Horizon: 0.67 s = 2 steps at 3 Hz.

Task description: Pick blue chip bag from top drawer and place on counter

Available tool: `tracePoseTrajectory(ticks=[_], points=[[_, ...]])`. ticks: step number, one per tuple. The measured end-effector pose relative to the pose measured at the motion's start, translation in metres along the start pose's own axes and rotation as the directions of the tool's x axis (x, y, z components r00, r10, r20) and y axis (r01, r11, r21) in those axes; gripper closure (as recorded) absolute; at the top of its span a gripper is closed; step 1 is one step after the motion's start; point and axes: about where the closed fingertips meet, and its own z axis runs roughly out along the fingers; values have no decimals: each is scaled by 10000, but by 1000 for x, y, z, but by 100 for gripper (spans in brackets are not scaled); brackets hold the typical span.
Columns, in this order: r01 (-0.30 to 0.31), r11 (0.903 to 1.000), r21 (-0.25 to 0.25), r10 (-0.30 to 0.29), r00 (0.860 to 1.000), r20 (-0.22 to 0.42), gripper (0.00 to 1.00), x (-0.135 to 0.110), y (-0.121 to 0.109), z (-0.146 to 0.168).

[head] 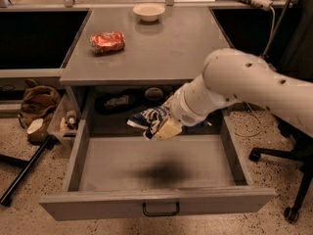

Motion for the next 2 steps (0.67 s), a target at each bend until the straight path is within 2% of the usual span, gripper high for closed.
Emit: tracePoseTrajectory(ticks=[1,2], points=[[1287,9888,752,-1276,9916,-199,100,-68,-9,-54],[1286,9888,751,-1275,9916,-199,100,-68,-9,-54]])
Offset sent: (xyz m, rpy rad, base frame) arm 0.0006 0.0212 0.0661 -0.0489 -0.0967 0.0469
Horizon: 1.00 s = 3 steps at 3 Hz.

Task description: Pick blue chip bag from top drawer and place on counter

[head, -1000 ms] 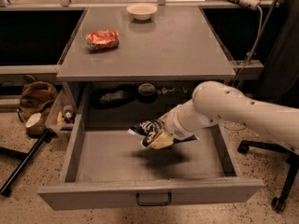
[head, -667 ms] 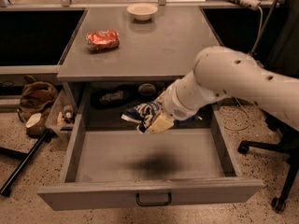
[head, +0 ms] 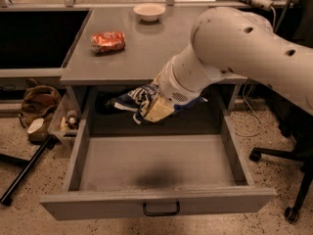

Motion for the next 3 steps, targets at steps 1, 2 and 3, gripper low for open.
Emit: tracePoseTrajectory(ticks=[1,2,3], points=[[592,9953,763,-602,9981,109,100,-16,-30,-14],[985,9662,2384,-1055,9943,166,100,-41,-97,-42],[666,9465,3158,-701,9975,-2,100,-49,-165,-48]])
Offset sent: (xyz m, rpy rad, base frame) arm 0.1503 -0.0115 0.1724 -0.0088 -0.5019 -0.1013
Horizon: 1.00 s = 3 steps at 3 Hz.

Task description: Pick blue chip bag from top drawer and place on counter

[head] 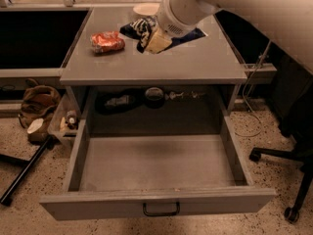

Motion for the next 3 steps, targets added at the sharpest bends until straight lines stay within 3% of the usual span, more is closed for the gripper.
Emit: tracePoseTrajectory(ticks=[1,2,3], points=[[-861,9950,-497,836,9952,-504,100,22,-28,42],[-1613,9695,-1843,1511,9862,-683,100,50,-9,100],[-1870,9402,-2847,1764,9823,-625,100,56,13,135]])
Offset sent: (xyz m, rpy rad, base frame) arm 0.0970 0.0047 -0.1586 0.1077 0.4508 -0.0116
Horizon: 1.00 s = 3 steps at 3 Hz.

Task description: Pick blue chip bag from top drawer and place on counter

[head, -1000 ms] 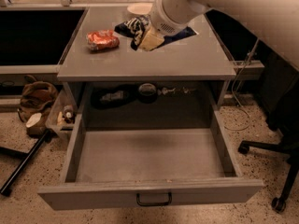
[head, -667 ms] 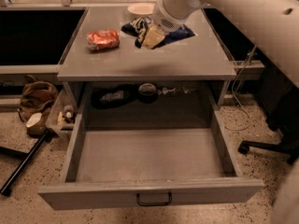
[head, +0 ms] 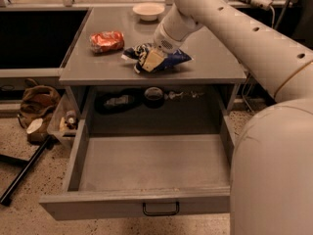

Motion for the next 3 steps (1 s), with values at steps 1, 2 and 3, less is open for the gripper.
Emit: tracePoseTrajectory(ticks=[1,2,3], points=[[0,10000,0,0,10000,0,83,-1,-1,-2],[0,10000,-1,0,10000,0,58,-1,-1,-2],[0,10000,-2,0,10000,-1,34,-1,-1,-2]])
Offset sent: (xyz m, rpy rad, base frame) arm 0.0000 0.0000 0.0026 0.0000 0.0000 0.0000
